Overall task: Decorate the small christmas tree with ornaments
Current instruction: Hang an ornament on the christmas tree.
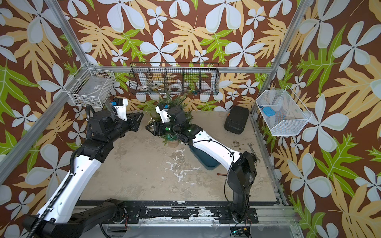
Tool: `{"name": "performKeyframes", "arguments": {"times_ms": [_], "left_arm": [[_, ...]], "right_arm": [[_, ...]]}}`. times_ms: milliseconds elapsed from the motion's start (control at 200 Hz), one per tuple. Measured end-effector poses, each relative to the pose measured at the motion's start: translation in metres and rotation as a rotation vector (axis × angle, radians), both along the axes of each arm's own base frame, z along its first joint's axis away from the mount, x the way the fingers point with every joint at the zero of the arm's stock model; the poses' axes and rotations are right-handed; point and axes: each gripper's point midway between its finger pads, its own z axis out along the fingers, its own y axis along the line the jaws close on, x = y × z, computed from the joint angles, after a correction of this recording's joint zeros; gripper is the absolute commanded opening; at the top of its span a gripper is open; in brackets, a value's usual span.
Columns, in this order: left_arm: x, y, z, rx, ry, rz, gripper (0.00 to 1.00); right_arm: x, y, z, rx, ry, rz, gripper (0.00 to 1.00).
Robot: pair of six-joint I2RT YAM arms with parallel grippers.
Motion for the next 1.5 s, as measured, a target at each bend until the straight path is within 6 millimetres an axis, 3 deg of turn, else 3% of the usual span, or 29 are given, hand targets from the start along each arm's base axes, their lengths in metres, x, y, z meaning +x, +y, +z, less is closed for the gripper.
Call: {"name": "performKeyframes", "arguments": {"times_ms": [170,480,656,916,1091,1161,1286,1381,1501], "left_arm": [[-0.003,0.0,0.001,-0.017,0.0,0.0,0.36],[-0.013,-0.006,0.011,-0.062,-0.02,-0.043,0.62],[-0.013,-0.011,0.009,-0.087,0.0,-0.071,0.66],[-0.006,-0.015,0.005,-0.096,0.017,-0.082,0.5],[0.0,-0.017,0.006,-0.105,0.016,-0.081,0.29],[0.0,-0.017,0.006,-0.106,0.019,-0.08,0.14],[0.0,-0.017,0.006,-0.106,0.017,-0.081,0.02],[0.0,-0.017,0.006,-0.106,0.018,-0.081,0.0],[0.0,-0.017,0.006,-0.105,0.018,-0.081,0.0]], "right_arm": [[-0.001,-0.001,-0.005,-0.004,0.009,-0.001,0.57],[-0.001,0.0,-0.002,0.002,0.003,0.0,0.57],[-0.002,0.001,-0.001,0.005,0.0,0.002,0.57],[-0.006,0.004,-0.002,0.004,0.002,0.014,0.57],[-0.007,0.004,-0.002,0.002,0.004,0.015,0.57],[-0.007,0.004,-0.002,0.003,0.003,0.015,0.57],[-0.007,0.004,-0.002,0.003,0.003,0.016,0.58],[-0.007,0.004,-0.002,0.003,0.003,0.016,0.68],[-0.01,0.006,-0.002,0.002,0.002,0.027,0.73]]}}
